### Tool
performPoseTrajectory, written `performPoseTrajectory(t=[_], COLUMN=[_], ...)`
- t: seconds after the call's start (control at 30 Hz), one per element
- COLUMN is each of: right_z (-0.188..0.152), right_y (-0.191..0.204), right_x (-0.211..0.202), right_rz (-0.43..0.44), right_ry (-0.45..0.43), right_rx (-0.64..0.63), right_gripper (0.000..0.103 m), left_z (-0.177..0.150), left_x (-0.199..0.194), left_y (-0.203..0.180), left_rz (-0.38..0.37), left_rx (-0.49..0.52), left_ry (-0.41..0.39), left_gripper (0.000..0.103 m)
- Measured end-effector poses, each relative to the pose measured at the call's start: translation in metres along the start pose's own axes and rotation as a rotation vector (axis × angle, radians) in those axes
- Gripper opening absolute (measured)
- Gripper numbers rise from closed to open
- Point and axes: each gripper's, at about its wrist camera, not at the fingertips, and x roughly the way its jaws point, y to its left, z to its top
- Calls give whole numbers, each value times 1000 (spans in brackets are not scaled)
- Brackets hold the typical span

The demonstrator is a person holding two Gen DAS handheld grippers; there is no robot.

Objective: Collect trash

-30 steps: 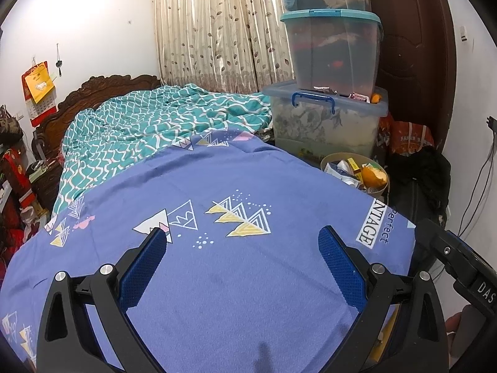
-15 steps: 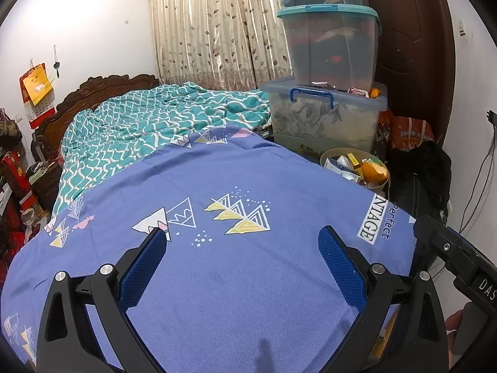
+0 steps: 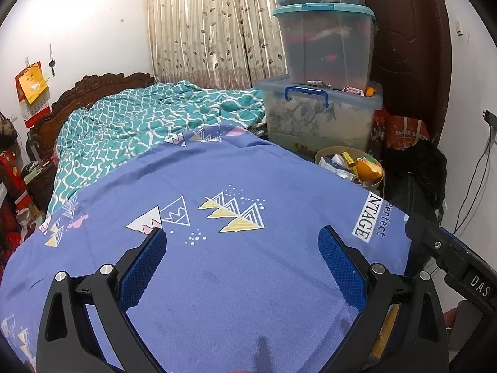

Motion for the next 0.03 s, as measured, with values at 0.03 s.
performPoseTrajectory(t=[0.03], right_z=[0], right_y=[0], right_x=[0], right_rz=[0], right_ry=[2], right_rx=[0], right_gripper=[99], left_z=[0], left_x=[0], left_y=[0], left_rz=[-1], left_rx=[0], left_ry=[3], left_gripper=[94])
